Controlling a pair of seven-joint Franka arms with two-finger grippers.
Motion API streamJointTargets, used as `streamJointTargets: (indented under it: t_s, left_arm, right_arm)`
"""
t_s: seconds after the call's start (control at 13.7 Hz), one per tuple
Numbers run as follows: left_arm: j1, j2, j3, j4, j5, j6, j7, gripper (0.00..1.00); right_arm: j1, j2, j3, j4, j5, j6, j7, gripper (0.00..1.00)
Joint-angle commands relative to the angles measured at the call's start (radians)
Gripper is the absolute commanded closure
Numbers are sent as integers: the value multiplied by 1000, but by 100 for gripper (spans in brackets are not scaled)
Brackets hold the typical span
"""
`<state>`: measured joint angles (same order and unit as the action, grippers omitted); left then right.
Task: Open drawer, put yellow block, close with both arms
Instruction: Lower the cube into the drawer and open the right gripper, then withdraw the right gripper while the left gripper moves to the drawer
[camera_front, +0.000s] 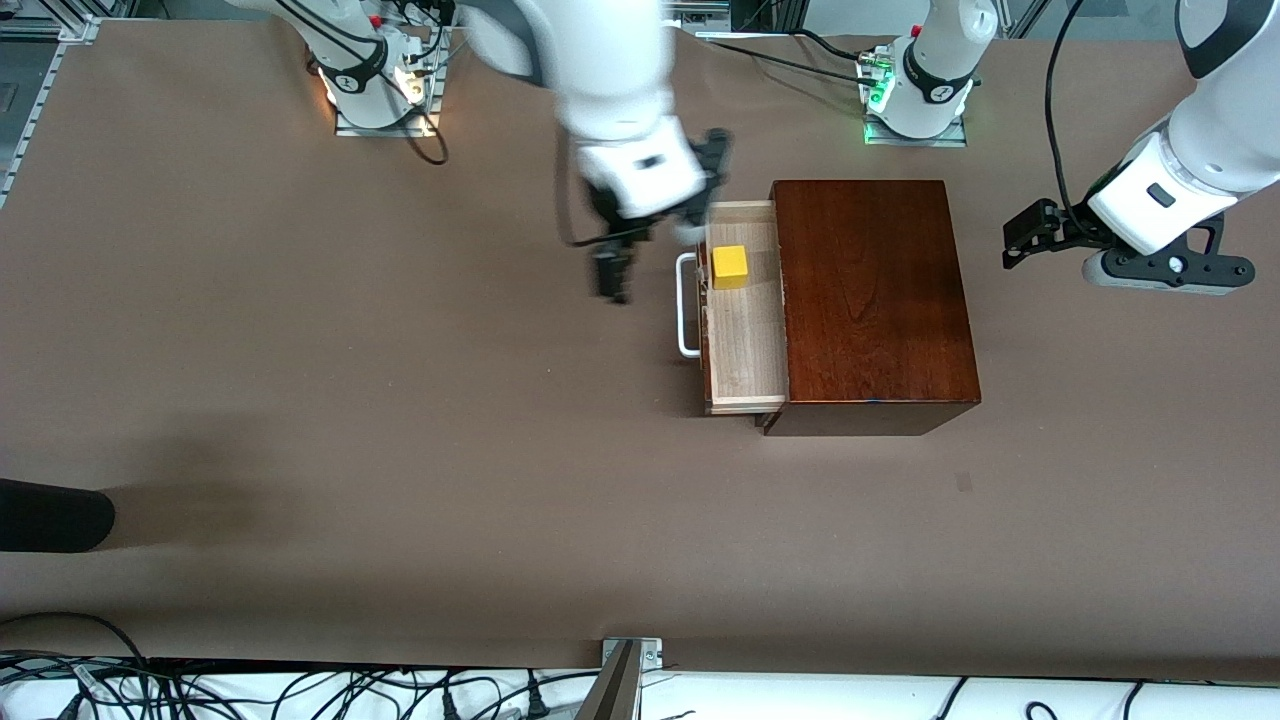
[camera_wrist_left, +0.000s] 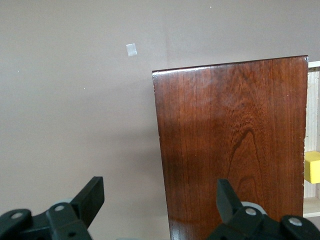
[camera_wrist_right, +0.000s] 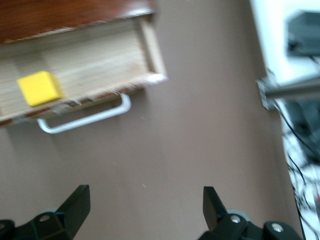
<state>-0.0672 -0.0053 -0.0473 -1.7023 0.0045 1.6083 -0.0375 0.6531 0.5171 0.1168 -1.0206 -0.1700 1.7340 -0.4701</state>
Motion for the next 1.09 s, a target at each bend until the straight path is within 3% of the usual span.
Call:
streamJointTargets:
  t_s: [0.0, 0.22, 0.36, 0.44, 0.73, 0.8, 1.02]
  left_arm:
    - [-3, 14, -37, 30, -23, -71, 54, 0]
    - [-49, 34, -69, 30, -69, -100, 157, 0]
    - [-89, 80, -82, 50, -176, -96, 223, 0]
    - [-123, 108, -92, 65, -191, -97, 244, 0]
    - [-273, 302, -114, 229, -210, -76, 384, 0]
    - [-310, 350, -115, 278, -207, -65, 416, 0]
    - [-409, 427, -135, 337, -213, 5, 433, 0]
  right_arm:
    - [-108, -84, 6, -39, 53, -55, -8, 0]
    - [-127, -153, -90, -88, 67, -87, -8, 0]
    - [-173, -248, -143, -201, 179, -71, -8, 0]
    - [-191, -300, -147, -270, 184, -58, -10, 0]
    - [-305, -526, -187, -583, 243, 5, 21, 0]
    - [-323, -572, -222, -657, 263, 28, 31, 0]
    - [-325, -617, -319, -748, 268, 29, 80, 0]
